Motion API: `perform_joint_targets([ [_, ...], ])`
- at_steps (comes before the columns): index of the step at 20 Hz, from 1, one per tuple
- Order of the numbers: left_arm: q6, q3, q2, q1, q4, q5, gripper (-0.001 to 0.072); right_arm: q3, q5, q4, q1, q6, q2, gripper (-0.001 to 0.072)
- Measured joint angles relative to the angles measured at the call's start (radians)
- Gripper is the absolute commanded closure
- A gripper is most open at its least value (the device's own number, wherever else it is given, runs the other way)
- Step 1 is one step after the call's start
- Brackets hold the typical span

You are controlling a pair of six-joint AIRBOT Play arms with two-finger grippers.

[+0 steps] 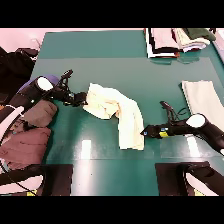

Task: Fold the shirts.

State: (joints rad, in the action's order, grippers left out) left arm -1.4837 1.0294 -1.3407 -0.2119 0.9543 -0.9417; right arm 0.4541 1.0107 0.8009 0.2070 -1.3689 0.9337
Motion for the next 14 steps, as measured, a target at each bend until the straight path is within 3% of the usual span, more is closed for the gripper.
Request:
perform_joint_targets([
  [1,0.000,0.000,0.000,0.000,0.003,-0.004,0.0682,0.019,-0.003,0.008,0.019,0.001,0.031,0.0348],
  [3,0.000,0.000,0.000,0.000,0.007,-0.013,0.0682,0.063,0.001,0.021,0.058,0.003,0.093,0.0350],
  [6,0.000,0.000,0.000,0.000,0.021,-0.021,0.0682,0.121,0.010,0.031,0.113,0.014,0.171,0.0523],
  [8,0.001,0.000,0.000,0.000,0.026,-0.024,0.0682,0.154,0.013,0.036,0.148,0.033,0.213,0.0693],
  [14,0.000,0.064,0.085,0.000,0.112,-0.046,0.0683,0.297,0.045,0.103,0.126,0.066,0.163,0.0694],
])
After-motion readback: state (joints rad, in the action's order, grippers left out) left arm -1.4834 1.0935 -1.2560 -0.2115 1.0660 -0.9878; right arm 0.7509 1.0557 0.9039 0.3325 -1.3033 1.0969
